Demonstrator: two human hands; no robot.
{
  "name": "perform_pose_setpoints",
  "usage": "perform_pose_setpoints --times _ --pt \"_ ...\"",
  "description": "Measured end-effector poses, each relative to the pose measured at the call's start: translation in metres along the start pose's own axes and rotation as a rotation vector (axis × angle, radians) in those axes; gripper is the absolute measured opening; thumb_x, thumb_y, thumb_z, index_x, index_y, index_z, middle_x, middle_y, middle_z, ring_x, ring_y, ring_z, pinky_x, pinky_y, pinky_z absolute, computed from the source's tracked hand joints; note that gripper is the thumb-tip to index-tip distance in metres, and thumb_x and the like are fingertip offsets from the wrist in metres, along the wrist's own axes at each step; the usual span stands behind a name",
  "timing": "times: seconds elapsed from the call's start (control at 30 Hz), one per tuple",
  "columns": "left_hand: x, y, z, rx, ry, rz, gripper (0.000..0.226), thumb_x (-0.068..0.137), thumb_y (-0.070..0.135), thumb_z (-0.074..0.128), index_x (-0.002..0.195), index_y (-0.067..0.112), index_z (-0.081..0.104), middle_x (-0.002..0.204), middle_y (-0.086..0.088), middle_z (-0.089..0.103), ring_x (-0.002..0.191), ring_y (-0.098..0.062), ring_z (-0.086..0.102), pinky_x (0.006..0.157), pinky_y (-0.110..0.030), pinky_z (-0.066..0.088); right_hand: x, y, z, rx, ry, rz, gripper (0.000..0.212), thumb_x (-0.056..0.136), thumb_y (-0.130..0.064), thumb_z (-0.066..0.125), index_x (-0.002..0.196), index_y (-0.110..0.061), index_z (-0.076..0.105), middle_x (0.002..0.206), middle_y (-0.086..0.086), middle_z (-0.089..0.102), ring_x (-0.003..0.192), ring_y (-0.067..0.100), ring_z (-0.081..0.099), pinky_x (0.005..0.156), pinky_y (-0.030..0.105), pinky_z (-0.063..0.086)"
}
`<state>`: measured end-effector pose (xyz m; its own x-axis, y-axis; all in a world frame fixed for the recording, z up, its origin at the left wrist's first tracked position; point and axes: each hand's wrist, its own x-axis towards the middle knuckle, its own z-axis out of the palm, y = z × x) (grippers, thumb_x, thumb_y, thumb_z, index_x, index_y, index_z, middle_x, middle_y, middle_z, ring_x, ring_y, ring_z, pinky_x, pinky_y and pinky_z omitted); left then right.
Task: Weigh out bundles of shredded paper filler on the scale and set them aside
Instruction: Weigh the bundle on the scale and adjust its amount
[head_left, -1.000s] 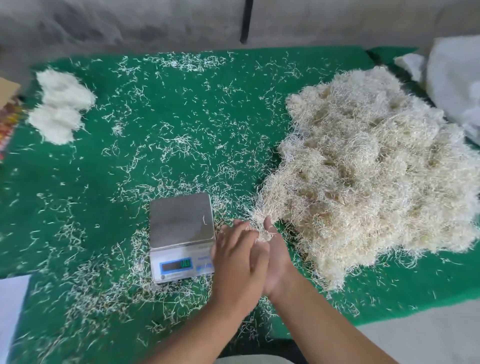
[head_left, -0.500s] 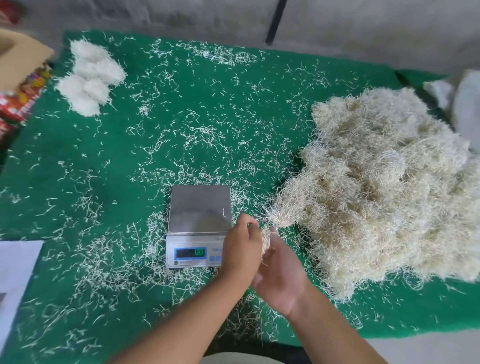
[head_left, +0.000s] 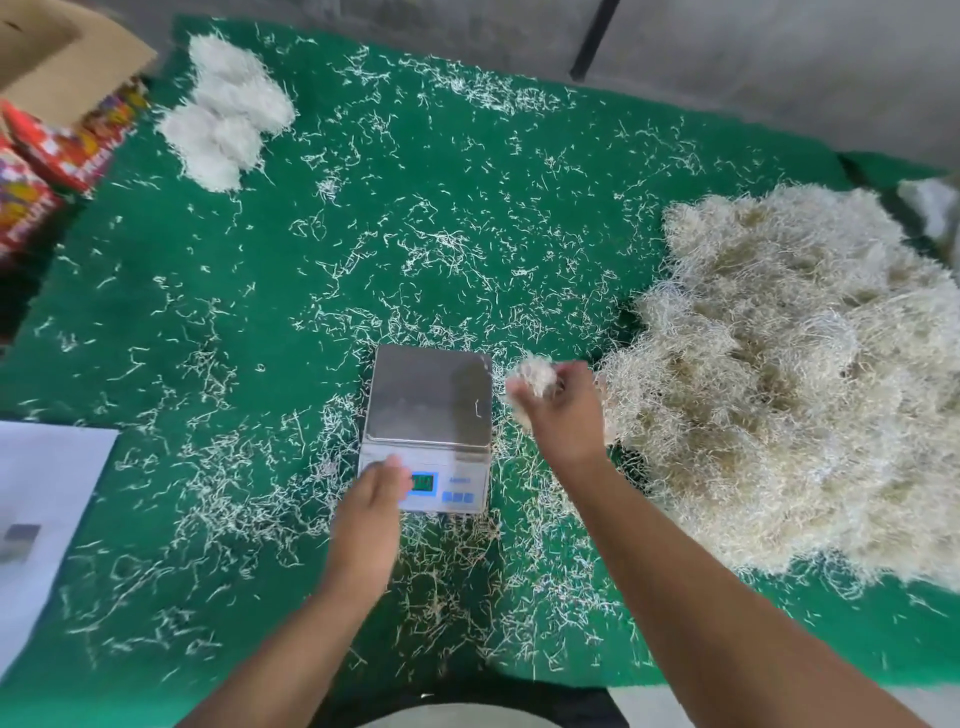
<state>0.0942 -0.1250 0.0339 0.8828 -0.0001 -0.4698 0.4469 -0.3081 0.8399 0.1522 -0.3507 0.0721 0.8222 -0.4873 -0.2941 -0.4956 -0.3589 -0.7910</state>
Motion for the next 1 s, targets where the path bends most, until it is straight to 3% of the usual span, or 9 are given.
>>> perform_pose_setpoints --times 0.1,0.23,0.3,0.4,0.53,0.67,0.8,0.9,1.0 --pt "-0.012 -0.041 -0.050 0.036 0.126 -0.097 0.022 0.105 0.049 0.047 0.105 0.038 0.066 0.094 0.019 0.072 0.091 0.002 0.064 0.086 -0.030 0.044 0.021 0.000 0.044 -0.155 -0.130 -0.154 0.054 0.087 -0.037 0.083 0.133 -0.022 0.059 0.133 0.003 0.059 0.110 0.020 0.066 0.099 0.040 0.060" --pt "-0.027 -0.091 -0.097 0.161 0.181 -0.182 0.023 0.106 0.033 0.052 0.097 0.026 0.072 0.089 0.012 0.077 0.095 -0.016 0.071 0.090 -0.045 0.052 0.021 0.025 0.093 -0.412 -0.292 -0.272 0.057 0.091 -0.042 0.079 0.143 -0.032 0.058 0.147 0.001 0.045 0.105 0.010 0.060 0.112 0.028 0.047" --pt "-0.033 -0.107 -0.111 0.261 0.168 -0.212 0.021 0.104 0.030 0.053 0.095 0.026 0.071 0.088 0.013 0.077 0.092 -0.015 0.072 0.090 -0.050 0.056 0.019 0.041 0.094 -0.437 -0.231 -0.318 0.057 0.094 -0.040 0.077 0.146 -0.033 0.057 0.149 0.005 0.045 0.112 0.013 0.060 0.113 0.027 0.043" --pt "-0.034 -0.119 -0.121 0.280 0.141 -0.260 0.018 0.103 0.025 0.055 0.096 0.020 0.071 0.092 0.004 0.077 0.092 -0.019 0.072 0.093 -0.055 0.056 0.016 0.069 0.065 -0.388 -0.058 -0.219 0.048 0.095 -0.025 0.077 0.140 -0.031 0.061 0.139 0.008 0.053 0.118 0.021 0.060 0.107 0.039 0.056" --pt "-0.036 -0.114 -0.114 0.259 0.116 -0.247 0.019 0.101 0.029 0.056 0.094 0.020 0.071 0.086 0.008 0.077 0.090 -0.019 0.072 0.092 -0.055 0.056 -0.005 0.098 0.020 -0.417 0.122 -0.060 0.036 0.097 -0.021 0.074 0.132 -0.021 0.066 0.116 0.001 0.056 0.107 0.020 0.059 0.095 0.040 0.062" --pt "-0.029 -0.094 -0.100 0.209 0.065 -0.243 0.020 0.101 0.033 0.058 0.097 0.020 0.072 0.084 0.016 0.077 0.091 -0.016 0.073 0.089 -0.047 0.055 -0.040 0.095 0.050 -0.414 -0.137 -0.318 0.051 0.096 -0.027 0.076 0.143 -0.031 0.060 0.136 0.004 0.056 0.118 0.020 0.061 0.107 0.034 0.056" --pt "-0.026 -0.079 -0.091 0.191 0.039 -0.204 0.018 0.103 0.034 0.057 0.100 0.024 0.071 0.091 0.020 0.076 0.091 -0.012 0.072 0.088 -0.043 0.054 -0.050 0.088 0.080 -0.319 -0.174 -0.262 0.062 0.094 -0.018 0.078 0.148 -0.030 0.054 0.140 0.003 0.056 0.122 0.018 0.057 0.115 0.036 0.049" --pt "-0.024 -0.075 -0.092 0.178 0.039 -0.204 0.017 0.103 0.030 0.057 0.101 0.023 0.072 0.093 0.013 0.078 0.091 -0.015 0.073 0.090 -0.045 0.055 -0.042 0.094 0.072 -0.365 -0.078 -0.214 0.053 0.092 0.000 0.071 0.140 -0.019 0.062 0.124 0.005 0.063 0.112 0.022 0.060 0.101 0.034 0.058" --pt "-0.026 -0.080 -0.093 0.185 0.040 -0.206 0.014 0.102 0.027 0.059 0.101 0.019 0.071 0.092 0.005 0.078 0.092 -0.020 0.073 0.086 -0.045 0.055 -0.025 0.103 0.037 -0.439 0.085 -0.067 0.027 0.096 -0.007 0.071 0.122 -0.012 0.067 0.104 0.003 0.065 0.093 0.018 0.061 0.081 0.028 0.061"
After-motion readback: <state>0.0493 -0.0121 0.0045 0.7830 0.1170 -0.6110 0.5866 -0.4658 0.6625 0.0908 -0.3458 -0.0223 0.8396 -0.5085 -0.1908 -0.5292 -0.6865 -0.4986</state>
